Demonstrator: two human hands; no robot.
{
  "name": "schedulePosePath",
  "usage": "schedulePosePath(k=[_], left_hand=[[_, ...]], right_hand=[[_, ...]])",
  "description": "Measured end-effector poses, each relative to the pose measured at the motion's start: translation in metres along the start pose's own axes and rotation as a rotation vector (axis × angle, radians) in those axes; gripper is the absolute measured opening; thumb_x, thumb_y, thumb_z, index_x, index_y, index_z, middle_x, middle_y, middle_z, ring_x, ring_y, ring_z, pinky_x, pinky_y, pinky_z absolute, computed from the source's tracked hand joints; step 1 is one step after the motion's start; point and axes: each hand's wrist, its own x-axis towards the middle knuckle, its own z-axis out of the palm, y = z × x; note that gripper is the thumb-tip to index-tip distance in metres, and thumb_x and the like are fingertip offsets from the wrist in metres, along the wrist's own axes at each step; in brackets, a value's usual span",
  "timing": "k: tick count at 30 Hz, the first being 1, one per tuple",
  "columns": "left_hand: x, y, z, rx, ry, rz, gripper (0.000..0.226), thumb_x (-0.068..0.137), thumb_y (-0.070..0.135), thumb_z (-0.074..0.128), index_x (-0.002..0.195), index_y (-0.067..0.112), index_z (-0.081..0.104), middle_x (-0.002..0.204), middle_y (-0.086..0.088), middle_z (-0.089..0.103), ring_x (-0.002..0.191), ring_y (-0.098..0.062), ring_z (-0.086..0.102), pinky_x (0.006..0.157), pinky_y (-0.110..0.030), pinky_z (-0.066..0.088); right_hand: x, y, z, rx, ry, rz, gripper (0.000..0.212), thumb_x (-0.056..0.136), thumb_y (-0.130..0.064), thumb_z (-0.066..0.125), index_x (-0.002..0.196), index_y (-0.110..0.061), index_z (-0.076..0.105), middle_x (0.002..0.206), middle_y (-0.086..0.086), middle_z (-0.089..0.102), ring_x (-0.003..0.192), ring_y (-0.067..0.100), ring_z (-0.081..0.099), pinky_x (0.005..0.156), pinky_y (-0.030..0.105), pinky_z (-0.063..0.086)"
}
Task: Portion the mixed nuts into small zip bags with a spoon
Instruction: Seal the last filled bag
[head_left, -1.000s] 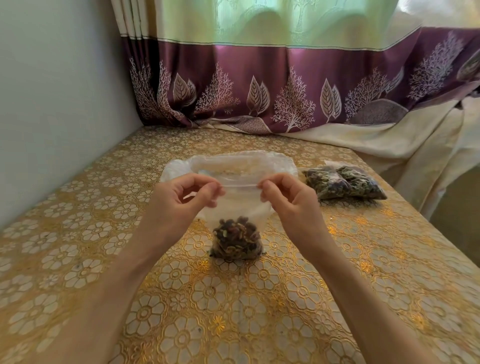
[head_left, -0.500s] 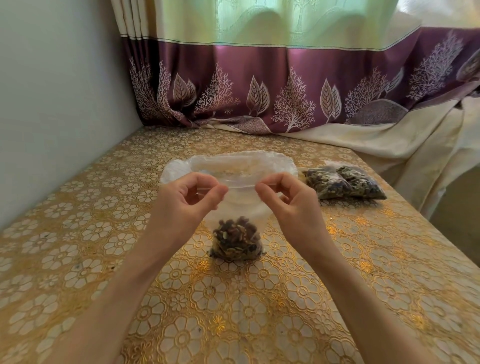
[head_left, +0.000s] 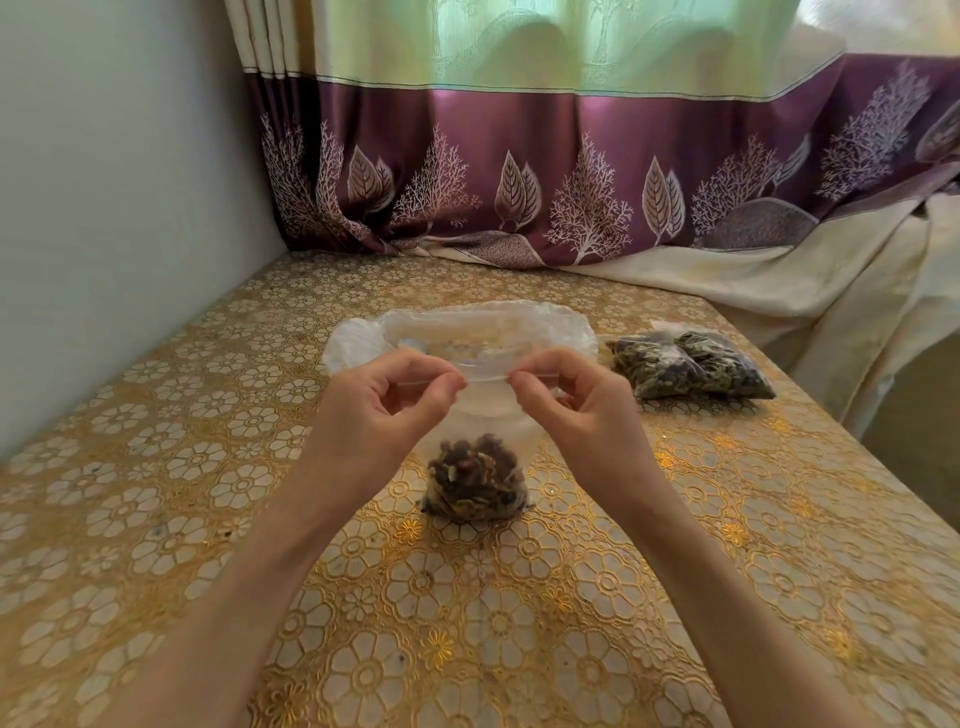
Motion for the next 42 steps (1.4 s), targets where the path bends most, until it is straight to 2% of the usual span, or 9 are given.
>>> schedulePosePath(k=[6,9,11,14,21,26,32,38,42], left_hand=[[-0.001,0.001,0.002,0.001,-0.007,-0.021,0.013,0.085,0.013,0.063,0.077,0.024,0.065,0.071,0.017,0.068,0.064,0.003,0.062,0.060,-0.006,0.045],[-0.001,0.001,0.003,-0.028,-0.007,-0.054,0.007,0.083,0.013,0.066,0.078,0.018,0.064,0.080,0.009,0.070,0.069,-0.008,0.068,0.062,-0.010,0.051],[-0.002,0.002,0.004,-0.033,-0.013,-0.049,0.006,0.082,0.012,0.067,0.079,0.016,0.065,0.078,0.006,0.070,0.072,-0.006,0.068,0.063,-0.010,0.050],[-0.002,0.003,0.004,-0.020,-0.020,-0.011,0.008,0.082,0.008,0.066,0.082,0.016,0.067,0.083,0.001,0.069,0.078,0.000,0.067,0.067,-0.007,0.048],[-0.002,0.001,0.006,0.030,-0.017,0.010,0.005,0.082,0.009,0.066,0.084,0.014,0.069,0.085,0.001,0.069,0.077,-0.003,0.067,0.068,-0.011,0.050],[-0.003,0.003,0.009,0.025,-0.027,0.037,0.007,0.082,0.004,0.066,0.085,0.010,0.068,0.086,-0.003,0.066,0.075,-0.002,0.065,0.063,-0.007,0.047],[-0.003,0.004,0.008,0.043,0.000,0.073,0.011,0.079,0.005,0.069,0.079,0.016,0.067,0.081,-0.001,0.066,0.074,-0.006,0.065,0.066,-0.007,0.048],[-0.003,0.002,0.008,0.091,-0.060,0.097,0.012,0.081,0.005,0.066,0.090,0.012,0.069,0.086,-0.002,0.065,0.070,-0.014,0.062,0.061,-0.012,0.049],[-0.003,0.002,0.008,0.116,-0.041,0.099,0.012,0.079,0.004,0.068,0.085,0.014,0.068,0.081,-0.001,0.065,0.069,-0.009,0.064,0.061,-0.011,0.050]], right_hand=[[0.000,0.000,0.001,-0.020,0.002,-0.020,0.022,0.088,-0.010,0.062,0.079,-0.030,0.062,0.077,-0.004,0.063,0.075,0.019,0.057,0.075,0.043,0.047],[-0.001,0.002,0.001,-0.022,-0.026,-0.030,0.020,0.087,-0.011,0.063,0.079,-0.028,0.062,0.074,-0.010,0.061,0.064,0.000,0.051,0.065,0.029,0.044],[-0.001,0.002,0.000,-0.007,-0.055,-0.032,0.019,0.086,-0.011,0.064,0.078,-0.027,0.062,0.069,-0.015,0.060,0.059,-0.004,0.049,0.060,0.015,0.037],[-0.001,0.004,0.001,-0.004,-0.065,-0.053,0.019,0.086,-0.010,0.065,0.077,-0.026,0.063,0.067,-0.021,0.060,0.056,-0.005,0.049,0.056,0.009,0.035],[-0.002,0.007,0.002,0.030,-0.054,-0.059,0.016,0.087,-0.008,0.064,0.078,-0.022,0.065,0.055,-0.026,0.055,0.053,-0.006,0.049,0.053,0.006,0.035],[-0.003,0.006,0.004,0.038,-0.056,-0.084,0.019,0.086,-0.005,0.065,0.077,-0.022,0.064,0.058,-0.024,0.057,0.053,-0.006,0.050,0.052,0.006,0.036],[-0.003,0.007,0.005,0.044,-0.062,-0.094,0.021,0.085,-0.003,0.064,0.077,-0.022,0.063,0.056,-0.026,0.057,0.053,-0.008,0.052,0.051,0.005,0.036],[-0.003,0.010,0.007,0.054,-0.060,-0.086,0.009,0.085,-0.005,0.066,0.081,-0.013,0.069,0.062,-0.017,0.060,0.053,-0.005,0.051,0.051,0.007,0.034],[-0.003,0.010,0.007,0.021,-0.043,-0.074,0.010,0.084,-0.009,0.068,0.081,-0.019,0.068,0.067,-0.012,0.062,0.054,-0.005,0.051,0.053,0.008,0.034]])
